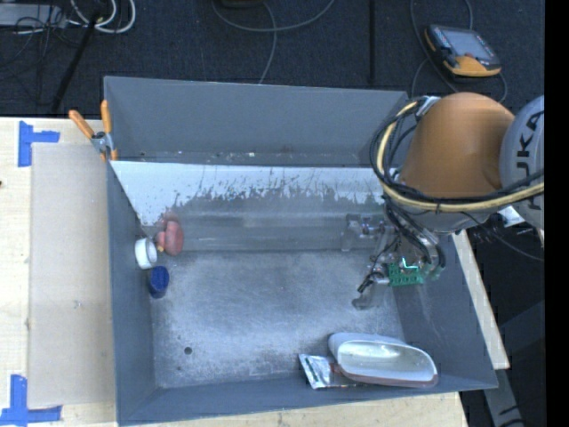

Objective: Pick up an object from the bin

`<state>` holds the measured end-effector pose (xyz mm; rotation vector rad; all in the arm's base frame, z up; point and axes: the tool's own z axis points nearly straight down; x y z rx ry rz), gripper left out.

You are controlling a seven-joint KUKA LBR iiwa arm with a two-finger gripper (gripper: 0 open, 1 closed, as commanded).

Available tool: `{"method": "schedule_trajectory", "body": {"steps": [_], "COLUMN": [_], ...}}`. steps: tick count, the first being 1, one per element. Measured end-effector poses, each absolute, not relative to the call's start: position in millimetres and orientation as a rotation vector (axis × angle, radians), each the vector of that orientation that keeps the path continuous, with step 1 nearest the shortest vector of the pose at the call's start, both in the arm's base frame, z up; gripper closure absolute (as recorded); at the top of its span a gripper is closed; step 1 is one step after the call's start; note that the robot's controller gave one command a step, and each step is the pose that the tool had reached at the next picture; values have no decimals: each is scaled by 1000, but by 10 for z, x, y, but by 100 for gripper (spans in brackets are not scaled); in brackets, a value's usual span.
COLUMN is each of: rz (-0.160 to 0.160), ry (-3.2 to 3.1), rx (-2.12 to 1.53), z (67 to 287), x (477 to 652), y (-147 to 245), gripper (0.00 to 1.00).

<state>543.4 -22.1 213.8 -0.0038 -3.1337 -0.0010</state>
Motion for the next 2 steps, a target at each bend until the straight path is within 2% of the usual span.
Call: {"method": "schedule_trajectory", "body": {"steps": [1,2], "rz": [-6,1], "ry": [-3123,-3149], "rx": [-286,33], "z": [1139,1008], "x": [5045,4959], "y": [-798,-676], "gripper": [0,0]}}
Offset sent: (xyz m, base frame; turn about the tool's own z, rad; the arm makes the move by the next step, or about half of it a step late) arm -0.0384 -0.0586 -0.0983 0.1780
